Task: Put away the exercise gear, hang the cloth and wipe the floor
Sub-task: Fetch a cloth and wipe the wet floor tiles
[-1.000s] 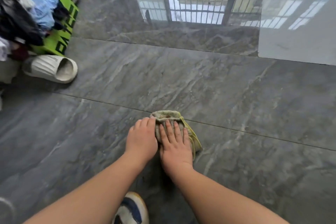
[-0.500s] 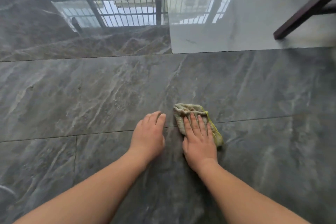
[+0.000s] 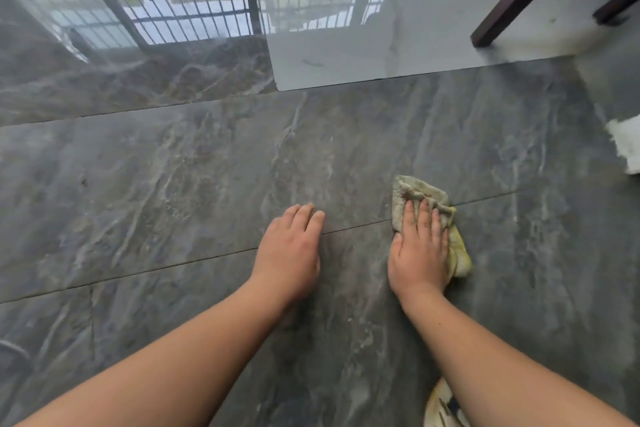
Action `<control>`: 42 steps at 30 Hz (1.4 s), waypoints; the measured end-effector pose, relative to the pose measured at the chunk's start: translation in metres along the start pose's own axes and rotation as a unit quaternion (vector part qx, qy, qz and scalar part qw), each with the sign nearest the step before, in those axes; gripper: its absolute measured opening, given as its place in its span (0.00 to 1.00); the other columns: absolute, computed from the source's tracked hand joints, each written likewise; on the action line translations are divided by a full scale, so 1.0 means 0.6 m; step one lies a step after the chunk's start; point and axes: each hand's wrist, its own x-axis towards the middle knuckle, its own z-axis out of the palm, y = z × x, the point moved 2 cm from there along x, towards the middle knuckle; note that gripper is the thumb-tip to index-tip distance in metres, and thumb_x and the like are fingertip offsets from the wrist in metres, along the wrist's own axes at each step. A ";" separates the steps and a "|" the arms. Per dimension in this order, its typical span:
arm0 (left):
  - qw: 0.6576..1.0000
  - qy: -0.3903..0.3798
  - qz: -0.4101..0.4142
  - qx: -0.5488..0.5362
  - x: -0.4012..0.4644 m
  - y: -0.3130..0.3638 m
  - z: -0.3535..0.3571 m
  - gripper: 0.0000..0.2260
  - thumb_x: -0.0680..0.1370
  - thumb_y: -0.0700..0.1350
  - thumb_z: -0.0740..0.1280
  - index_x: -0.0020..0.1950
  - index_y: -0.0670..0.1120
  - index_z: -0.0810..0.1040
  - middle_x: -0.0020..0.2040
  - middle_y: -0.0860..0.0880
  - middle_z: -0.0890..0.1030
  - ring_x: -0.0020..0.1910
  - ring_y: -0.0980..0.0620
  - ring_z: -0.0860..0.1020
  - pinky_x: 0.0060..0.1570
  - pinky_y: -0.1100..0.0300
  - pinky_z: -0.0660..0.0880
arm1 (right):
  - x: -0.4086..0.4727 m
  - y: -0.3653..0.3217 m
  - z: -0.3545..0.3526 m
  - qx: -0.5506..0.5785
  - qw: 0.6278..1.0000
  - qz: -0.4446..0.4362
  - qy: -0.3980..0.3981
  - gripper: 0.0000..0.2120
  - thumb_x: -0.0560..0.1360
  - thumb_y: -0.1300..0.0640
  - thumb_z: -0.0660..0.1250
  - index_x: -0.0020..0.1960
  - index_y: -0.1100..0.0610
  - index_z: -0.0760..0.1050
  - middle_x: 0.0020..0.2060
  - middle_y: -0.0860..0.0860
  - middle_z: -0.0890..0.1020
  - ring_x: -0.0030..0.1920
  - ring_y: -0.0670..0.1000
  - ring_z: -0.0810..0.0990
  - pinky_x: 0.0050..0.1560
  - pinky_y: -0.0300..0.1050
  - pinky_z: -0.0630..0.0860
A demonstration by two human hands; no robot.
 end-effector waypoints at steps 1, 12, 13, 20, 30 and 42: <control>1.000 0.001 -0.012 -0.002 -0.005 -0.015 -0.007 0.28 0.67 0.43 0.59 0.68 0.41 0.70 0.67 0.40 0.73 0.66 0.38 0.71 0.63 0.46 0.71 | -0.001 -0.025 0.001 0.008 1.000 -0.010 -0.002 0.31 0.76 0.51 0.52 0.78 0.54 0.55 0.78 0.54 0.56 0.77 0.58 0.53 0.75 0.59 0.54; 0.977 -0.054 -0.204 0.031 -0.241 -0.104 -0.189 0.30 0.73 0.46 0.64 0.74 0.44 0.63 0.74 0.43 0.65 0.73 0.42 0.63 0.70 0.48 0.62 | -0.101 -0.248 -0.091 0.144 0.950 -0.238 -0.144 0.28 0.78 0.61 0.51 0.78 0.58 0.54 0.78 0.53 0.53 0.78 0.55 0.51 0.77 0.45 0.44; 0.974 -0.071 -0.211 0.036 -0.261 -0.098 -0.211 0.30 0.74 0.47 0.62 0.76 0.45 0.60 0.76 0.43 0.63 0.74 0.42 0.61 0.71 0.49 0.59 | -0.112 -0.255 -0.124 0.155 0.946 -0.244 -0.148 0.28 0.79 0.62 0.52 0.79 0.57 0.53 0.78 0.53 0.52 0.78 0.54 0.50 0.76 0.43 0.43; 0.967 -0.052 -0.248 0.002 -0.351 0.016 -0.422 0.30 0.74 0.48 0.61 0.76 0.45 0.60 0.76 0.42 0.62 0.75 0.42 0.60 0.72 0.46 0.59 | -0.209 -0.257 -0.414 0.202 0.926 -0.260 -0.186 0.28 0.81 0.63 0.52 0.79 0.53 0.51 0.77 0.44 0.48 0.76 0.41 0.43 0.77 0.42 0.44; 0.983 0.040 -0.177 -0.005 -0.399 0.233 -0.940 0.31 0.75 0.53 0.47 0.78 0.49 0.53 0.79 0.45 0.56 0.78 0.44 0.52 0.76 0.45 0.48 | -0.289 -0.231 -1.007 0.173 0.933 -0.293 -0.115 0.27 0.82 0.61 0.53 0.79 0.53 0.50 0.79 0.47 0.47 0.78 0.44 0.42 0.77 0.47 0.48; 0.990 0.087 0.109 0.002 -0.473 0.517 -1.298 0.27 0.80 0.52 0.54 0.78 0.51 0.49 0.80 0.46 0.50 0.78 0.45 0.46 0.76 0.45 0.45 | -0.552 -0.088 -1.432 0.215 0.958 -0.099 0.161 0.27 0.82 0.61 0.52 0.79 0.51 0.51 0.79 0.46 0.47 0.78 0.46 0.45 0.76 0.55 0.58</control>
